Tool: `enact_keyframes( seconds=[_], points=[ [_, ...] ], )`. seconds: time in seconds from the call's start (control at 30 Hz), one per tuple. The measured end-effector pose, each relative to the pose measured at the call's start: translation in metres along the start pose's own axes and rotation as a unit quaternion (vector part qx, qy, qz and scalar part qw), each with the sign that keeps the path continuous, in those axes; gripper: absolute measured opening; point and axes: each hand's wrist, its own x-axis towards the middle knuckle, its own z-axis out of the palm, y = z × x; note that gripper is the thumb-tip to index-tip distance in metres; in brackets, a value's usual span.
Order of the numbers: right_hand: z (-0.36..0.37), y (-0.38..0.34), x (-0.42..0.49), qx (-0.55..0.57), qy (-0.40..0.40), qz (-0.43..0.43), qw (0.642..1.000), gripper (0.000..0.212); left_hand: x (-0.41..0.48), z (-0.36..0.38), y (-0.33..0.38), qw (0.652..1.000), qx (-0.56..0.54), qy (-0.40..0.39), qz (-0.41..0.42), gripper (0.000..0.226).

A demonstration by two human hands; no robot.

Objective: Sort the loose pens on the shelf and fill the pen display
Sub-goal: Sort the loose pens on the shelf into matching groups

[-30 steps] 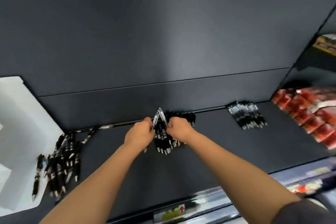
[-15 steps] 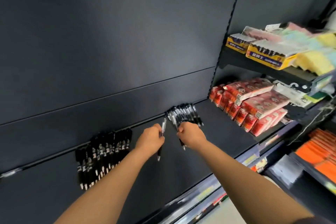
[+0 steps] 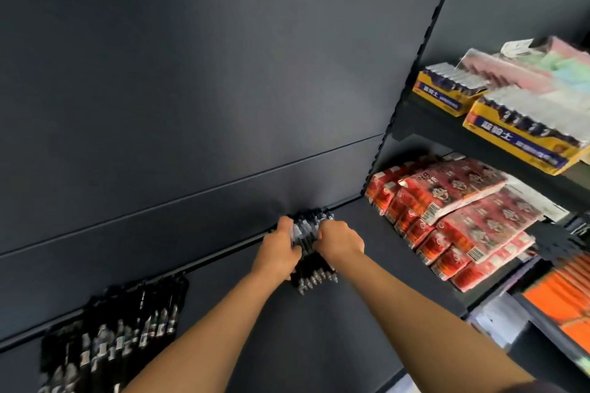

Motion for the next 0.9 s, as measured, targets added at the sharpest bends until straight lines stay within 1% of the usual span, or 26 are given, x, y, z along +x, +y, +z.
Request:
enact_keyframes(
  seconds=[0.2, 0.3, 0.37, 0.47, 0.53, 0.63, 0.77, 0.9],
  points=[
    [-0.005, 0.010, 0.017, 0.010, -0.006, -0.045, 0.999, 0.023, 0.025, 0.019, 0.010, 1.000, -0.008, 0.003, -0.029, 0.017],
    [-0.010, 0.022, 0.025, 0.017, -0.002, -0.066, 0.998, 0.021, 0.036, 0.026, 0.018, 0.999, -0.003, 0.024, -0.039, 0.012],
    [-0.012, 0.029, 0.025, 0.023, 0.000, -0.074, 0.997, 0.020, 0.037, 0.028, 0.022, 0.998, 0.016, 0.033, -0.043, 0.012],
    [-0.011, 0.040, 0.021, 0.024, 0.012, -0.099, 0.995, 0.020, 0.028, 0.027, 0.029, 0.995, 0.082, 0.046, -0.044, 0.017],
    [-0.015, 0.044, 0.017, 0.011, 0.035, -0.138, 0.990, 0.021, 0.015, 0.023, 0.034, 0.988, 0.133, 0.059, -0.058, 0.017],
    [-0.022, 0.039, 0.007, 0.005, 0.066, -0.206, 0.976, 0.024, -0.013, 0.011, 0.037, 0.977, 0.182, 0.091, -0.071, 0.015],
    [-0.022, 0.014, -0.018, -0.016, 0.095, -0.299, 0.949, 0.026, -0.058, -0.014, 0.029, 0.958, 0.227, 0.155, -0.084, 0.014],
    [-0.012, -0.016, -0.052, -0.037, 0.108, -0.372, 0.921, 0.027, -0.109, -0.039, 0.011, 0.938, 0.260, 0.205, -0.101, 0.015]
  ],
)
